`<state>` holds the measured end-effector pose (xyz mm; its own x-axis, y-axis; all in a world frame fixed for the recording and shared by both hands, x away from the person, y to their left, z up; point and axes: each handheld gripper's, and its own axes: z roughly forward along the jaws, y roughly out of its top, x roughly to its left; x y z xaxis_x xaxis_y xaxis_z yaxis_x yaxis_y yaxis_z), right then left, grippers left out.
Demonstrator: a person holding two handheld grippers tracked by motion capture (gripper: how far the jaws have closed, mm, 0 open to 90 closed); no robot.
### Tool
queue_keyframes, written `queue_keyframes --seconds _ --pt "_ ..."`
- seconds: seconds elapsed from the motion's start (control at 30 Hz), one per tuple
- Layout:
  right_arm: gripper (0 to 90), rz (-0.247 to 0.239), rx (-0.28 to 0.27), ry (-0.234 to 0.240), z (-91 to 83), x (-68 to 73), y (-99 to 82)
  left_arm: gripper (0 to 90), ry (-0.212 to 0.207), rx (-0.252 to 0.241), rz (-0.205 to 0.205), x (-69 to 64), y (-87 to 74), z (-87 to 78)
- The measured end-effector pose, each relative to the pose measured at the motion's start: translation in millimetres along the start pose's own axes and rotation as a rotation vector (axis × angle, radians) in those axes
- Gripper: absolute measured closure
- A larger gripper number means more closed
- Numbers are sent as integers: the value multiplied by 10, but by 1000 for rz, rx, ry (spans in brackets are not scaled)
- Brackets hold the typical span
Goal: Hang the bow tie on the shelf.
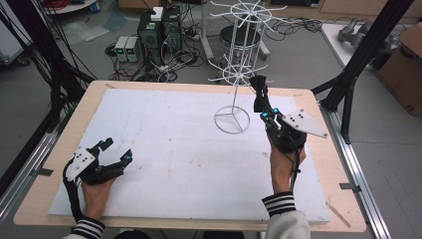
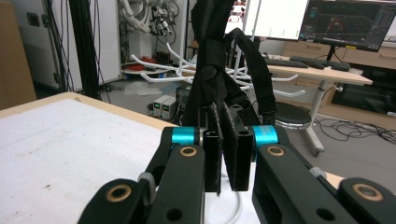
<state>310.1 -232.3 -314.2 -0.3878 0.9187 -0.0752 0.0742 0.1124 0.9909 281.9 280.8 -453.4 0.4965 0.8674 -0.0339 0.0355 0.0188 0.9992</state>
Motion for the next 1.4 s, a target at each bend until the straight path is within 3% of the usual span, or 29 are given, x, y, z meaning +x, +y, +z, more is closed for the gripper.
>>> queue_keyframes --seconds 0.67,1.4 --pt "867 6 60 21 341 29 -98 161 0 2 -6 5 2 2" --pt "866 89 131 58 584 -9 -237 162 -1 2 -5 2 1 2"
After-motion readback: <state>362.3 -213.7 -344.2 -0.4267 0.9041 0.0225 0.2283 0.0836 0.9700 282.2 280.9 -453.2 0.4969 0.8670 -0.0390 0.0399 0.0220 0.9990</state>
